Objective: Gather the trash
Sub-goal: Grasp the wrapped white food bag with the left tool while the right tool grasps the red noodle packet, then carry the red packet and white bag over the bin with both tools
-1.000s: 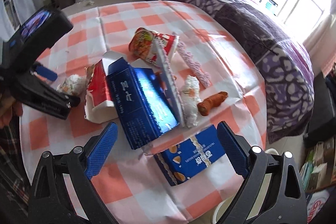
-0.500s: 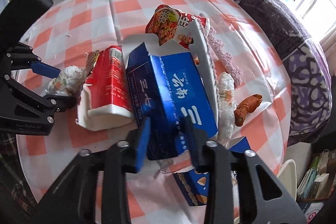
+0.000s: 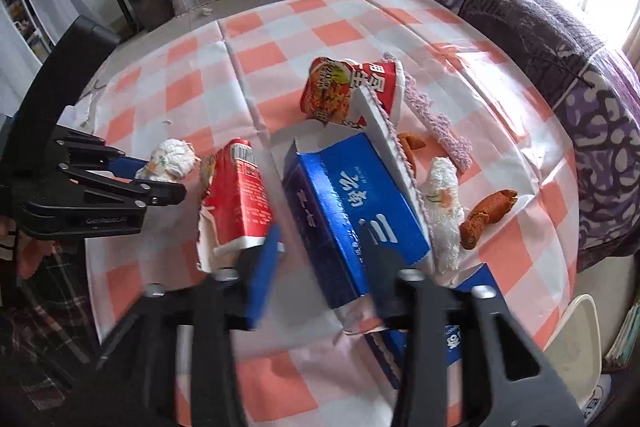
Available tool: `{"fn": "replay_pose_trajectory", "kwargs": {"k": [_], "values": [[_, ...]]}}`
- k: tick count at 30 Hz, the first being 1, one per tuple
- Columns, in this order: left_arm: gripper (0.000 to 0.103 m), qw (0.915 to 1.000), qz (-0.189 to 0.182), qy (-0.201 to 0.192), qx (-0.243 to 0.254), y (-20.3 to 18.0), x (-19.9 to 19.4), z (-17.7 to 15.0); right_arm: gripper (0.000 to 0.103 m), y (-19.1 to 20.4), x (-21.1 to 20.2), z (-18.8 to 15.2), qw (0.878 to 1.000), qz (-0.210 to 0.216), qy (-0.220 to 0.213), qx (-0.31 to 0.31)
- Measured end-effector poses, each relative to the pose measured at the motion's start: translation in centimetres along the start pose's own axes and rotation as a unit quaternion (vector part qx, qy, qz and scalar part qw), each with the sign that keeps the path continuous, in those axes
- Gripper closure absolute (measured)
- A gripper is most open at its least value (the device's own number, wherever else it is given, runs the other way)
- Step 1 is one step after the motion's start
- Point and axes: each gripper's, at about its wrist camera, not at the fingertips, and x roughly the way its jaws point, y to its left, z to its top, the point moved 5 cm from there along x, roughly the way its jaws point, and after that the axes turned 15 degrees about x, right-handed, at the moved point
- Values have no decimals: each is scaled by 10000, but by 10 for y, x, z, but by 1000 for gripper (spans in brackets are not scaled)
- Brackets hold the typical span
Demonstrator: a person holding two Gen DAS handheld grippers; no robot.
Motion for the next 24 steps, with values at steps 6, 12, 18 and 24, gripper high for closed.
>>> {"fn": "replay_pose_trajectory", "kwargs": {"k": [6,12,18,24], "values": [[70,9983,-10,-234,-530,19,-25,-10,35,39,11,1,9986,204,11,-483],[70,9930,-121,-517,-1056,46,-44,-17,30,64,43,-6,9963,14,291,-810],[70,9891,-207,-573,-1337,47,-32,-8,53,64,61,-8,9971,82,535,-530],[70,9852,-193,-891,-1452,47,-41,-2,60,64,39,3,9991,251,127,-314]]}}
